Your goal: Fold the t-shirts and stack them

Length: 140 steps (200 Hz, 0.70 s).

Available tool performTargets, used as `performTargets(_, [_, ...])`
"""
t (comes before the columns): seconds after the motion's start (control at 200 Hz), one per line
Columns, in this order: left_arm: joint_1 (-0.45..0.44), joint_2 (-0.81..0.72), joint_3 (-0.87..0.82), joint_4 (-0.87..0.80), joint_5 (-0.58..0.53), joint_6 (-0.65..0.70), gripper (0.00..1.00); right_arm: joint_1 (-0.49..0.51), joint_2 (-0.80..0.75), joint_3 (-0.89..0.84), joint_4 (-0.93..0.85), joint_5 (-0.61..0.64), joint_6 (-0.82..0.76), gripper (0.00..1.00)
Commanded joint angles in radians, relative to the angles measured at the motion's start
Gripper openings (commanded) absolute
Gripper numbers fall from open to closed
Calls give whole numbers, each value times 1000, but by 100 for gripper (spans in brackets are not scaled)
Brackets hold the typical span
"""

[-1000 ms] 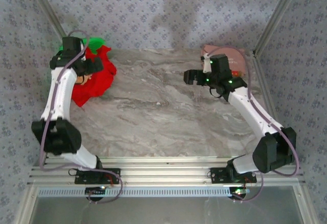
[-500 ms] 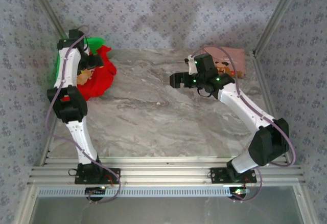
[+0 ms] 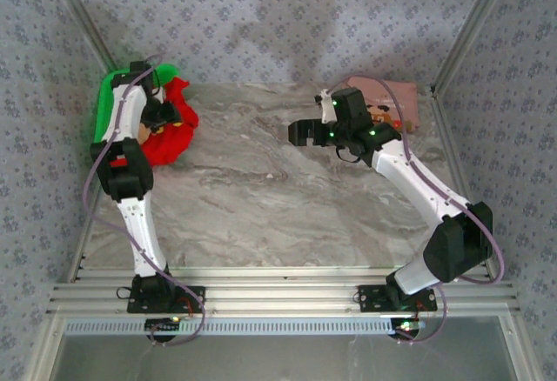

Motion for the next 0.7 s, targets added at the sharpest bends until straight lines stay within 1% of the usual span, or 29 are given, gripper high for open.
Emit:
performTargets(0.0, [18,31,36,-4,54,-1,26,3,-8,39,-15,-6,11,100])
performTargets(0.07, [22,10,53,10,68,-6,18,4,-8,46,-17,0,6,100])
performTargets(0.12, [26,-5,75,12,86,-7,7,1,-9,49,-15,4,5,100])
performTargets(0.16, [26,-22,88,18,87,-9,0,1,-8,52,-14,6,3,100])
performTargets(0.255, [24,-82,103,44,108,-20,0,-1,-9,55,-14,9,4,100])
performTargets(0.335, [17,-165,106,90,127,-46,0,-3,-10,55,-18,12,6,100])
performTargets(0.43, [-10,-257,166,126,151,-70,0,-10,-12,53,-28,8,9,100])
performTargets(0.55, [-69,-302,367,109,159,-76,0,-19,-24,44,-12,21,40,100])
performTargets(0.63, [-108,-310,511,100,184,-96,0,-36,-41,28,11,11,109,100])
performTargets(0.695, [-137,-326,580,124,224,-120,0,-57,-61,11,30,24,186,100])
